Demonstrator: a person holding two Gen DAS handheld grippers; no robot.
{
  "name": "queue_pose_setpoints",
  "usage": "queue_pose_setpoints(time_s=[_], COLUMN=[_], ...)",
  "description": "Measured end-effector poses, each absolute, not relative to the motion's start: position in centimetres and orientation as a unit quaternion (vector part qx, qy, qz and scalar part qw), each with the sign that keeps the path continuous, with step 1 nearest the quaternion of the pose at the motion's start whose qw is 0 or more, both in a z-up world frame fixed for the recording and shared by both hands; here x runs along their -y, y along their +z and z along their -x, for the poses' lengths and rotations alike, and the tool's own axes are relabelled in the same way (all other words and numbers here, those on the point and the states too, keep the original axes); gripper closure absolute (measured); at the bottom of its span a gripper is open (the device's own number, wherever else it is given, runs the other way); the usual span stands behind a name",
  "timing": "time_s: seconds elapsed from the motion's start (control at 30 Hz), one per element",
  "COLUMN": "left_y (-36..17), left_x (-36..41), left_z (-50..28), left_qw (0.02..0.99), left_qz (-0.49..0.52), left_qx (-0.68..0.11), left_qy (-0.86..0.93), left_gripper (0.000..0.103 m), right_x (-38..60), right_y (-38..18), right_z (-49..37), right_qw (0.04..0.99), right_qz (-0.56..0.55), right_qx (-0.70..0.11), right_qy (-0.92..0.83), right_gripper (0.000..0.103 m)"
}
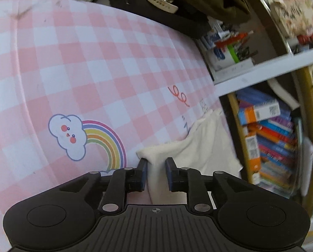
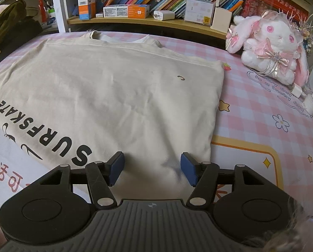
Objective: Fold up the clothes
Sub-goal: 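Close the left gripper on the cream shirt's edge and lift it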
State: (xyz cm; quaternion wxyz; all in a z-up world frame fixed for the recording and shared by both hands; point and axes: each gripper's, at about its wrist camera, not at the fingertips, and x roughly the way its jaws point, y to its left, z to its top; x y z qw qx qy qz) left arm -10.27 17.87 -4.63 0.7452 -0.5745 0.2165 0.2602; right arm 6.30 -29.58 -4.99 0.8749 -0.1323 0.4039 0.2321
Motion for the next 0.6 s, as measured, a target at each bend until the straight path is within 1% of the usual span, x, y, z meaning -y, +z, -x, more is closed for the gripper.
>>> queue_pose_setpoints(time_s=[0.13, 0.17, 0.2, 0.23, 0.27, 0.3, 0.4, 0.5, 0.6], left_y=[-4.8, -4.9, -5.0, -5.0, -4.8, -4.5, -2.3, 0.2, 2.1], left_x=[-18.1, -18.1, -18.3, -18.4, -18.3, -18.2, -17.6, -16.8, -16.2], left_z=[10.4, 10.4, 10.8, 11.1, 10.9, 10.7, 9.9, 9.3, 8.3], left_qw=[0.741, 0.739, 0.742, 0.745, 0.749, 0.756, 0.791, 0.833, 0.862], left_qz=[0.587, 0.589, 0.584, 0.579, 0.569, 0.553, 0.505, 0.45, 0.41], left_qx=[-0.204, -0.202, -0.206, -0.211, -0.22, -0.234, -0.243, -0.242, -0.245], left_qy=[0.256, 0.256, 0.255, 0.254, 0.258, 0.26, 0.246, 0.211, 0.167], left_gripper=[0.083, 0.084, 0.088, 0.09, 0.097, 0.101, 0.102, 0.102, 0.102], right_x=[29.6, 29.6, 29.6, 29.6, 29.5, 29.5, 29.4, 28.1, 25.8], right_y=[-5.1, -5.1, -5.1, -5.1, -5.1, -5.1, -5.1, -4.6, -3.3], right_z=[-6.3, -6.2, -6.2, -6.2, -6.1, -6.1, -6.1, -5.4, -4.6], right_qw=[0.876, 0.877, 0.877, 0.878, 0.878, 0.878, 0.878, 0.882, 0.882], right_qz=[0.132, 0.132, 0.132, 0.132, 0.132, 0.132, 0.144, 0.174, 0.182], right_qx=[-0.402, -0.401, -0.4, -0.399, -0.399, -0.399, -0.398, -0.378, -0.352], right_qy=[0.231, 0.231, 0.23, 0.23, 0.229, 0.229, 0.224, 0.221, 0.257], right_gripper=[0.045, 0.045, 0.045, 0.045, 0.045, 0.045, 0.045, 0.045, 0.045])
